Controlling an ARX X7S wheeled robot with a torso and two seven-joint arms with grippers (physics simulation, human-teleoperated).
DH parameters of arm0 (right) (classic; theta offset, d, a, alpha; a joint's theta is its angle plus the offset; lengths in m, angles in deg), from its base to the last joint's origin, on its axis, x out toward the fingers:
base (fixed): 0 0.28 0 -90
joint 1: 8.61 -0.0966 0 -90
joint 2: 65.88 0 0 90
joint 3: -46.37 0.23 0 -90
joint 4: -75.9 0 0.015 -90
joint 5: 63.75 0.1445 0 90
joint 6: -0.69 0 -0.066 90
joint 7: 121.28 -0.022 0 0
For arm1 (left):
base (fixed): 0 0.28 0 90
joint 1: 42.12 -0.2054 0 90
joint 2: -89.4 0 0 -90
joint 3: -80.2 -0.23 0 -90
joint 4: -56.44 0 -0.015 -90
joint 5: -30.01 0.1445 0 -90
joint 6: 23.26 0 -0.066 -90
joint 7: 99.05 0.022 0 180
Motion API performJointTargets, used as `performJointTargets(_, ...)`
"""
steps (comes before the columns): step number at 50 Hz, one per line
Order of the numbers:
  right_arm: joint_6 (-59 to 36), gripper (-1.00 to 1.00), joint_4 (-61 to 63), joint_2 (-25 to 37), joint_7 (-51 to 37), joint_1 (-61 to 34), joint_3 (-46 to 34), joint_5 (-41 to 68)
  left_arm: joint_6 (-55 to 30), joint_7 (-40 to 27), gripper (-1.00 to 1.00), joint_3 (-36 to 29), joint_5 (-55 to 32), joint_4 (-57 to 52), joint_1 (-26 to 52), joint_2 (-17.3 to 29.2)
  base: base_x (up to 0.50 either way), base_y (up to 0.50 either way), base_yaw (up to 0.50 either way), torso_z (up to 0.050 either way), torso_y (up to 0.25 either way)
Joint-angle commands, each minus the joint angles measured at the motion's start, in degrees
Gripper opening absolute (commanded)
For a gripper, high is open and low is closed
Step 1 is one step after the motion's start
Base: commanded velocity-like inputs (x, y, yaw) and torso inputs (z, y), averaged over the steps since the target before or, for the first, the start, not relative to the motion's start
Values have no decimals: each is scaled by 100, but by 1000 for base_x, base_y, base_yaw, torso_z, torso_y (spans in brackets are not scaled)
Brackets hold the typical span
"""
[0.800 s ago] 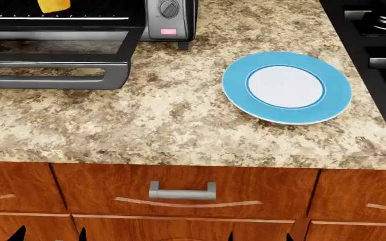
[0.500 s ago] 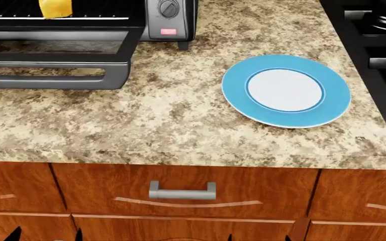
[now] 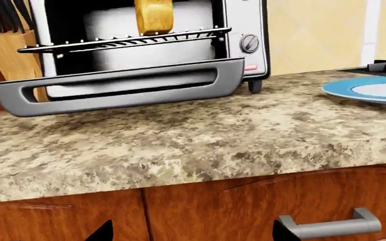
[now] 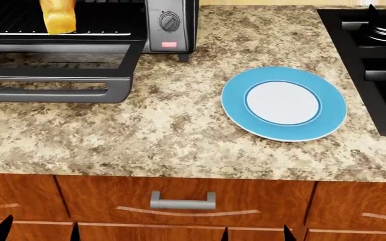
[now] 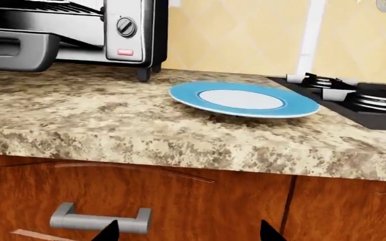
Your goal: Pick the bread from the rack and place it on the plate on the counter.
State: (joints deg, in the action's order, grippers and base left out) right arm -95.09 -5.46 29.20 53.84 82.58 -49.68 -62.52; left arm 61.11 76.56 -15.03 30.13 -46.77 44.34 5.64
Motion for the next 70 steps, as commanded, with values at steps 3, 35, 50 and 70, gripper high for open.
performJointTargets(3, -695, 100, 805, 195, -169, -24, -155, -129, -1091, 66, 100, -132, 40, -1259, -92, 296, 0, 0, 0, 49, 54)
performJointTargets(35, -1517, 100, 2024, 479, -305, -46, -192, -68, -3056, 22, 100, -379, 307, -3422, 178, 539, 0, 228, 0, 49, 54)
performJointTargets(50, -1583, 100, 1917, 522, -301, -67, -335, -16, -2923, -87, 100, -238, 130, -3322, 22, 507, 0, 333, 0, 32, 36)
performJointTargets(70, -3178, 100, 3144, 670, -261, -908, -743, -287, -4842, 179, 100, -177, 66, -4674, 1050, 751, 0, 0, 0, 0, 0)
